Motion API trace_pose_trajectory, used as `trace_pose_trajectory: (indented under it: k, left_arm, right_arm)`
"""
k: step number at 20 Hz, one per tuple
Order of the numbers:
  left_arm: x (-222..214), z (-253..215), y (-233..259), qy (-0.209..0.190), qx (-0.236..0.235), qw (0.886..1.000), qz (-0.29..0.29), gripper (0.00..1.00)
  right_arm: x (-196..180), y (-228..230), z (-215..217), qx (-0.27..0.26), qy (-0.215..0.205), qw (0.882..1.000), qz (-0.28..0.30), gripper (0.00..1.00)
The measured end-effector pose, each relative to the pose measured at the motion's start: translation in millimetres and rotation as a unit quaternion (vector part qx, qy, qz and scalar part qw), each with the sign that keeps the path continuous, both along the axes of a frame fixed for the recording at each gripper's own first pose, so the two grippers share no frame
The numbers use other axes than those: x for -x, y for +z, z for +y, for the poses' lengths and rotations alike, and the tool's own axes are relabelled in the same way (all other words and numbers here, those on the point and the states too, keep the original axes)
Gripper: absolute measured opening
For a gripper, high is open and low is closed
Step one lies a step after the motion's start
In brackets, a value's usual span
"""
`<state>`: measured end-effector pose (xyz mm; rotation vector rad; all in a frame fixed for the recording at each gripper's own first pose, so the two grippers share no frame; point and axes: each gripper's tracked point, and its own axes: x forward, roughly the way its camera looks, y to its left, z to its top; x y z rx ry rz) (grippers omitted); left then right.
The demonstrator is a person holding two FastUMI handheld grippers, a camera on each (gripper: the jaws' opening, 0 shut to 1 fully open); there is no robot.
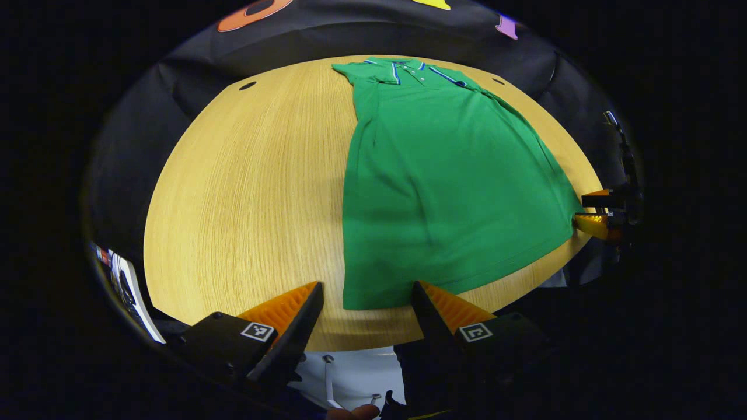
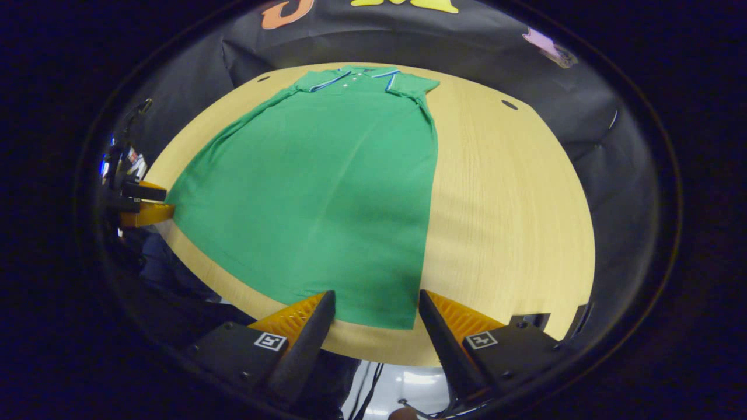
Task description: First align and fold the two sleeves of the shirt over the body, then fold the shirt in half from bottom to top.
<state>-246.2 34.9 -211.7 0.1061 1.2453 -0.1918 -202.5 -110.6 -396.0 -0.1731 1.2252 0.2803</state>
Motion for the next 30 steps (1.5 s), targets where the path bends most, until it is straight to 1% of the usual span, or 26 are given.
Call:
trace_pose_trajectory:
  k: [2,4,5,7,8,9,11,12,13,14,15,16,18,23,25,28,30]
  left_arm:
    - [0.6,-0.8,-1.2,-0.002,-0.001,1.0,0.0,1.0]
    - [1.5,-0.2,0.6,-0.005,-0.001,1.0,0.004,1.0]
    - [0.7,-3.9,0.1,-0.007,0.002,1.0,0.0,0.99]
    - [-5.5,-7.7,-2.5,-0.015,0.008,1.0,-0.018,0.35]
    - [-7.3,-7.6,-1.8,-0.024,0.013,0.999,-0.019,0.04]
    - [-7.8,-6.9,-2.8,-0.019,0.021,0.999,-0.018,0.04]
    - [-2.4,-13.9,0.6,-0.011,0.042,0.999,-0.008,0.03]
    - [-2.8,-15.4,2.3,-0.013,0.042,0.999,-0.01,0.04]
    - [-7.3,-14.9,4.9,-0.025,0.043,0.999,-0.015,0.03]
    - [-12.8,-14.3,9.6,-0.037,0.042,0.998,-0.025,0.03]
    - [-18.8,-14.3,13.6,-0.047,0.044,0.997,-0.036,0.03]
    - [-25.5,-15.9,18.0,-0.052,0.049,0.996,-0.045,0.03]
    - [-41.8,-22.3,32.5,-0.057,0.06,0.994,-0.064,0.03]
    - [-77.0,-34.0,59.9,-0.06,0.075,0.99,-0.104,0.03]
    - [-98.0,-36.0,74.7,-0.062,0.077,0.987,-0.128,0.03]
    - [-129.2,-48.1,98.0,-0.053,0.104,0.98,-0.16,0.03]
    - [-147.0,-49.5,112.7,-0.051,0.107,0.977,-0.178,0.03]
  right_arm:
    - [-0.8,-0.2,-0.3,-0.005,0.007,1.0,0.0,0.95]
    - [-1.9,-1.7,1.1,-0.008,0.023,1.0,0.001,0.95]
    - [-6.8,0.2,5.6,-0.014,0.029,0.999,-0.006,0.67]
    - [-7.1,-0.2,9.0,-0.014,0.026,1.0,0.001,0.11]
    - [-5.9,1.0,9.1,-0.017,0.028,0.999,0.007,0.11]
    - [-7.2,-1.1,9.3,-0.021,0.022,0.999,0.018,0.03]
    - [-8.2,1.8,10.6,-0.041,-0.004,0.998,0.042,0.03]
    - [-9.0,4.2,10.4,-0.053,-0.017,0.997,0.046,0.03]
    - [-12.9,8.1,10.3,-0.063,-0.03,0.997,0.044,0.0]
    - [-16.0,12.4,11.8,-0.078,-0.041,0.995,0.044,0.0]
    - [-19.7,16.6,12.1,-0.091,-0.05,0.994,0.044,0.03]
    - [-25.3,21.2,11.7,-0.102,-0.06,0.992,0.044,0.03]
    - [-41.4,35.0,11.6,-0.123,-0.08,0.989,0.031,0.03]
    - [-81.7,68.0,9.3,-0.158,-0.11,0.981,-0.003,0.03]
    - [-100.2,83.5,9.4,-0.172,-0.121,0.977,-0.021,0.03]
    - [-131.5,108.5,11.0,-0.192,-0.134,0.971,-0.047,0.02]
    - [-152.2,125.5,13.5,-0.208,-0.139,0.966,-0.064,0.03]
